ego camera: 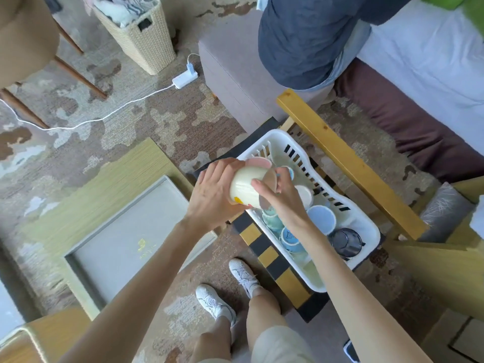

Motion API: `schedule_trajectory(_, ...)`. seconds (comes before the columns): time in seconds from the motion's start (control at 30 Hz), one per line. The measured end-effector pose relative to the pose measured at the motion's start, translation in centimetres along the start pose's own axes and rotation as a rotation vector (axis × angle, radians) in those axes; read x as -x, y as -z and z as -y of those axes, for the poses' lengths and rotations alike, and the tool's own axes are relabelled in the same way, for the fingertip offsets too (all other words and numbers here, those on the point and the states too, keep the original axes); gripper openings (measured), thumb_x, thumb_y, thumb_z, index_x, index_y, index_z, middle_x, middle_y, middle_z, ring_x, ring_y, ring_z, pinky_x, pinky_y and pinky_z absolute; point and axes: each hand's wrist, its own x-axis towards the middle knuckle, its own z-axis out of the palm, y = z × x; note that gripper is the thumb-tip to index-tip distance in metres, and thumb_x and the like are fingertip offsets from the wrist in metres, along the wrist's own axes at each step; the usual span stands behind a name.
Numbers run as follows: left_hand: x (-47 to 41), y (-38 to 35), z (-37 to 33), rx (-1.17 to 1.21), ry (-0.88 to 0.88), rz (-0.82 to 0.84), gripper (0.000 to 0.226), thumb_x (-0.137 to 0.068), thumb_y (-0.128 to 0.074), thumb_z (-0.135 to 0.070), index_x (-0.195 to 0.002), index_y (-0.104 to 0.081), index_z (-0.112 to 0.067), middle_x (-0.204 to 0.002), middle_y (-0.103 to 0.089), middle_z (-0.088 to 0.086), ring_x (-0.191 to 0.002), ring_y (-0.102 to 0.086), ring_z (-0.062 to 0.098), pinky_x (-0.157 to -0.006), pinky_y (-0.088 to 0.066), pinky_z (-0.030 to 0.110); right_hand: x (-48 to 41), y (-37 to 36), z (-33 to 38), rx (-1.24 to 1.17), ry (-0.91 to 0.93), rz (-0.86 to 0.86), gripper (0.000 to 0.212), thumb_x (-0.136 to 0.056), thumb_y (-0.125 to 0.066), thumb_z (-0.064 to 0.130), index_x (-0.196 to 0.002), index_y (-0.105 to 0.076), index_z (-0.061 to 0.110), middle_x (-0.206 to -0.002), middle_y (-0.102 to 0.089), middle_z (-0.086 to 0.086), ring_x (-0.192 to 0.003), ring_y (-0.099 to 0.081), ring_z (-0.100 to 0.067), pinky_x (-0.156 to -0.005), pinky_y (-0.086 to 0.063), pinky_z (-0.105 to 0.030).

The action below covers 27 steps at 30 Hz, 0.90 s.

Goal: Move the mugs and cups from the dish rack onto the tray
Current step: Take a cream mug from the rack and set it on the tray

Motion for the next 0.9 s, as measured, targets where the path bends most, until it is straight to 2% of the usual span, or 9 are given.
schedule_trajectory(0.07, 1.9, 1.0, 2.2, -0.001, 0.103, -0.031, 0.089, -0.064, -0.078, -0.061, -0.137, -0.046, -0.022, -0.131, -0.053, -0.004, -0.116, -0.049, 0.019, -0.097, -0.042, 0.037, -0.3, -3.1, 0.7, 0.024, 0.064, 0.053, 0.065, -0.067, -0.070, 0.063, -0.120, -0.046, 0.035, -0.124, -0.049, 0.023, -0.113, -0.055, -0.011, -0.089, -0.048, -0.032)
schedule_trajectory(0.13, 4.0, 1.9, 4.5, 0.049, 0.210, -0.055, 0.089, -0.064, -0.075, -0.064, -0.136, -0.045, -0.022, -0.128, -0.054, -0.004, -0.115, -0.048, 0.020, -0.098, -0.041, 0.038, -0.5, -6.1, 1.1, 0.093, 0.081, 0.106, 0.072, -0.063, -0.074, 0.062, -0.123, -0.042, 0.036, -0.119, -0.049, 0.030, -0.114, -0.053, -0.009, -0.092, -0.046, -0.030)
schedule_trajectory(0.2, 6.3, 2.8, 6.7, 0.113, 0.307, -0.078, 0.089, -0.063, -0.066, -0.068, -0.136, -0.045, -0.021, -0.127, -0.055, -0.002, -0.117, -0.048, 0.022, -0.099, -0.041, 0.038, -0.7, -9.2, 1.3, 0.191, 0.134, 0.151, 0.079, -0.062, -0.076, 0.060, -0.127, -0.040, 0.034, -0.123, -0.054, 0.016, -0.114, -0.053, -0.010, -0.091, -0.046, -0.029)
schedule_trajectory(0.33, 11.3, 3.9, 10.6, 0.180, 0.501, -0.152, 0.090, -0.062, -0.067, -0.065, -0.135, -0.047, -0.016, -0.133, -0.055, -0.001, -0.119, -0.047, 0.024, -0.099, -0.043, 0.040, -0.8, -15.9, 1.6, 0.331, 0.264, 0.221, 0.079, -0.068, -0.082, 0.051, -0.130, -0.044, 0.020, -0.126, -0.058, 0.002, -0.114, -0.055, -0.019, -0.095, -0.046, -0.042)
schedule_trajectory(0.5, 17.2, 3.6, 15.5, 0.213, 0.685, -0.188, 0.088, -0.064, -0.080, -0.051, -0.138, -0.042, -0.023, -0.135, -0.054, -0.005, -0.120, -0.044, 0.021, -0.099, -0.041, 0.039, -1.0, -23.2, 0.8, 0.518, 0.406, 0.340, 0.078, -0.067, -0.078, 0.059, -0.128, -0.044, 0.024, -0.126, -0.056, 0.004, -0.112, -0.055, -0.018, -0.092, -0.046, -0.038)
schedule_trajectory(0.63, 21.0, 1.8, 18.9, 0.279, 0.810, -0.233, 0.092, -0.065, -0.083, -0.046, -0.142, -0.041, -0.019, -0.137, -0.053, -0.004, -0.125, -0.040, 0.019, -0.103, -0.038, 0.039, -1.5, -29.3, -1.0, 0.567, 0.466, 0.421, 0.083, -0.064, -0.082, 0.053, -0.130, -0.045, 0.020, -0.128, -0.053, 0.002, -0.119, -0.050, -0.019, -0.098, -0.036, -0.034)
schedule_trajectory(0.7, 22.9, 0.6, 20.2, 0.328, 0.854, -0.281, 0.095, -0.062, -0.080, -0.052, -0.142, -0.041, -0.019, -0.131, -0.051, -0.012, -0.118, -0.038, 0.010, -0.099, -0.037, 0.034, -1.9, -31.9, -2.4, 0.601, 0.522, 0.451, 0.084, -0.063, -0.083, 0.052, -0.130, -0.046, 0.019, -0.129, -0.053, 0.002, -0.121, -0.049, -0.018, -0.096, -0.029, -0.029)
schedule_trajectory(0.8, 25.6, -1.5, 22.2, 0.419, 0.927, -0.366, 0.093, -0.057, -0.070, -0.062, -0.139, -0.039, -0.030, -0.118, -0.042, -0.028, -0.113, -0.035, 0.005, -0.092, -0.033, 0.028, -2.5, -35.2, -5.0, 0.655, 0.635, 0.490, 0.086, -0.060, -0.084, 0.052, -0.129, -0.048, 0.015, -0.125, -0.056, 0.000, -0.120, -0.052, -0.020, -0.095, -0.029, -0.030)
schedule_trajectory(0.9, 27.9, -3.7, 24.2, 0.456, 0.956, -0.436, 0.089, -0.057, -0.076, -0.060, -0.133, -0.042, -0.030, -0.119, -0.050, -0.022, -0.117, -0.047, 0.012, -0.092, -0.042, 0.033, -3.1, -37.7, -7.6, 0.685, 0.704, 0.551, 0.089, -0.058, -0.085, 0.053, -0.130, -0.049, 0.013, -0.125, -0.057, -0.001, -0.120, -0.052, -0.021, -0.098, -0.030, -0.031)
